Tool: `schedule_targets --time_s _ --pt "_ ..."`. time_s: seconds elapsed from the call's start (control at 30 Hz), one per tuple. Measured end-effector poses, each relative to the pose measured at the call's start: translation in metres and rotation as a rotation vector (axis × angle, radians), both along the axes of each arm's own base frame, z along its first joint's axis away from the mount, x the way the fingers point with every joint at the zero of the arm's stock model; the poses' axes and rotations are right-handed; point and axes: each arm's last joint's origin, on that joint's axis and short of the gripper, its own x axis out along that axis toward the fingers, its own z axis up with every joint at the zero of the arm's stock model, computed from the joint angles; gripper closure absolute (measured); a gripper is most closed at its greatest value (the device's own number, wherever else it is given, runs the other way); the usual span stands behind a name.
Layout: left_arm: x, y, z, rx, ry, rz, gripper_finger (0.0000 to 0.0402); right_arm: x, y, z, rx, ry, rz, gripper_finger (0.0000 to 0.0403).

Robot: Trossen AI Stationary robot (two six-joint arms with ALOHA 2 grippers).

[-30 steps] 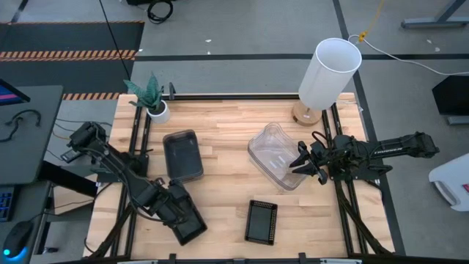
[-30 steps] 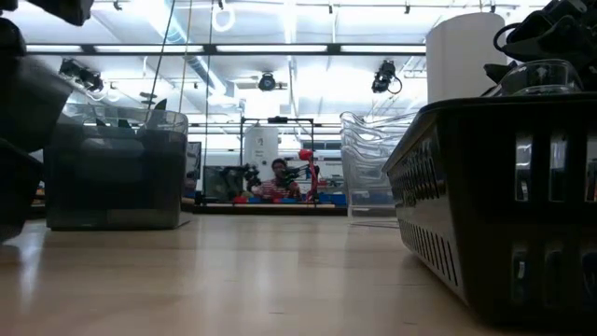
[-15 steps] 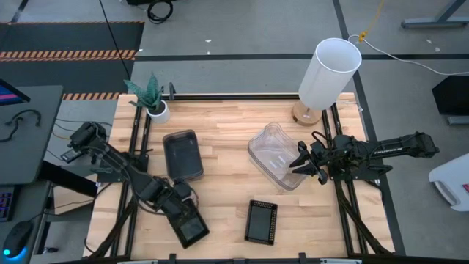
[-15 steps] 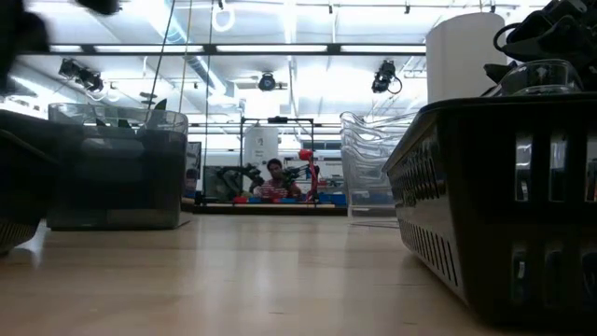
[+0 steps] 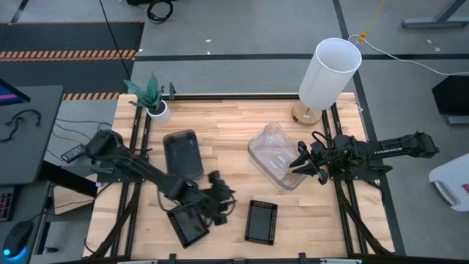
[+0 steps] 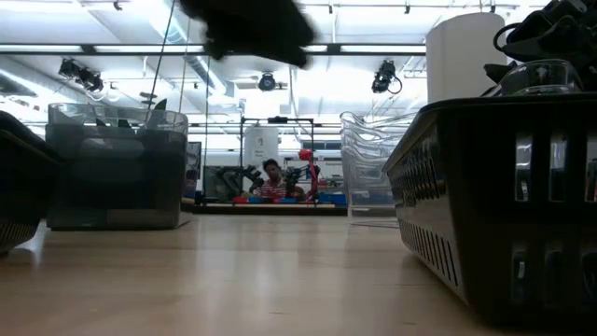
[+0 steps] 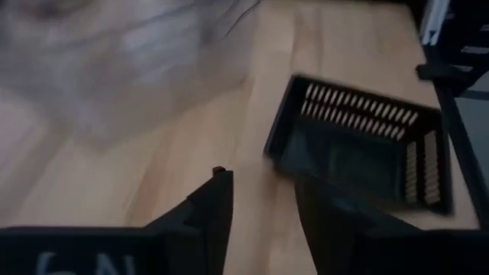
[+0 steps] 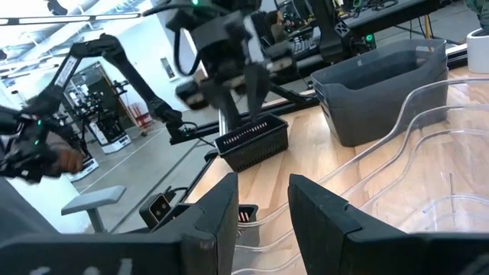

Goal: Stack baskets by color
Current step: Stack the right black bin on top of the left black bin

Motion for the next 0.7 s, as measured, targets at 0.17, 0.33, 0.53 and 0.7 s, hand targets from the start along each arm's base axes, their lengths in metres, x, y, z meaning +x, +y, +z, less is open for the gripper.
schedule_targets --time_s 0.17,0.33,0.53,0.7 --pt "0.034 0.001 -0.028 0.062 -0.097 -0.059 0.0259 0.000 0.000 0.000 0.000 0.000 0.000 0.0281" --pt "0.058 0.013 -0.048 -0.010 -0.121 -0.112 0.0260 0.000 0.000 0.000 0.000 0.000 0.000 0.0281" --pt "0.095 0.021 -0.052 -0.015 -0.124 -0.192 0.0260 0.000 0.000 0.001 0.000 -0.006 0.000 0.0281" --pt "0.118 0.024 -0.053 0.016 -0.056 -0.296 0.0260 0.000 0.000 0.001 0.000 -0.006 0.000 0.0281"
